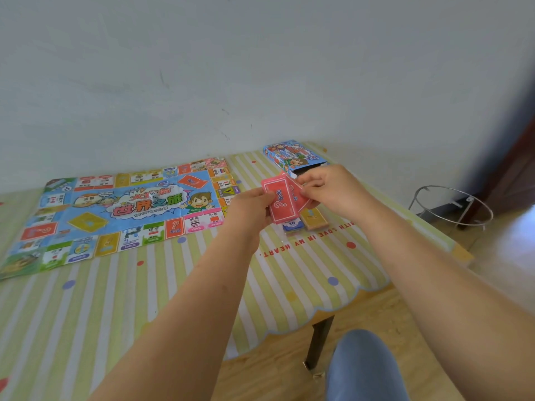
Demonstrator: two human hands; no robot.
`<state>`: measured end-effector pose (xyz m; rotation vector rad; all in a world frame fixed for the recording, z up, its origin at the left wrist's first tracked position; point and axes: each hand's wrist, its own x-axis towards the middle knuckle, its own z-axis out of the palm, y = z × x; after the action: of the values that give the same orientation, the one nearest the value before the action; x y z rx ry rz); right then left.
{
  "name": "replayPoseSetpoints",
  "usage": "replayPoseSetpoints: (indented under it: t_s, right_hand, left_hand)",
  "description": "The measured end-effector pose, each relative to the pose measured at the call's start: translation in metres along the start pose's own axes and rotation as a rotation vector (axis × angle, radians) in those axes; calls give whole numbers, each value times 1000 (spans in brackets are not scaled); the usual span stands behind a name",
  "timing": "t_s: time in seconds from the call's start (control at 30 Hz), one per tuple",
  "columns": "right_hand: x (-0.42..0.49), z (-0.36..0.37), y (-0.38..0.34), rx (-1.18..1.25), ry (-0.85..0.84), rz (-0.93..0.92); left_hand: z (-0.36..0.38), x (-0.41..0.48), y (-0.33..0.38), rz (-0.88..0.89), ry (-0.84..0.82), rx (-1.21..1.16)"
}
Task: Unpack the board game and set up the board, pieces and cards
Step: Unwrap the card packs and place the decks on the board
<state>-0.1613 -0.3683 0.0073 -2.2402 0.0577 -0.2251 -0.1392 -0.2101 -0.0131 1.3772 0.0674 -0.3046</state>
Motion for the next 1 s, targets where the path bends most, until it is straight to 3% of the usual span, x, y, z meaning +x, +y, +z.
replayPoseSetpoints:
  t_s: [0.17, 0.47, 1.0]
  right_hand:
    - [3, 2, 1, 179, 104, 70]
    - [1, 8, -3, 350, 44, 69]
    - [0, 21, -9, -54, 85, -95]
  left_hand:
    - [-1, 4, -4, 4, 42, -41]
    - [-1, 3, -2, -61, -9, -230]
    - [-1, 6, -3, -100, 30, -282]
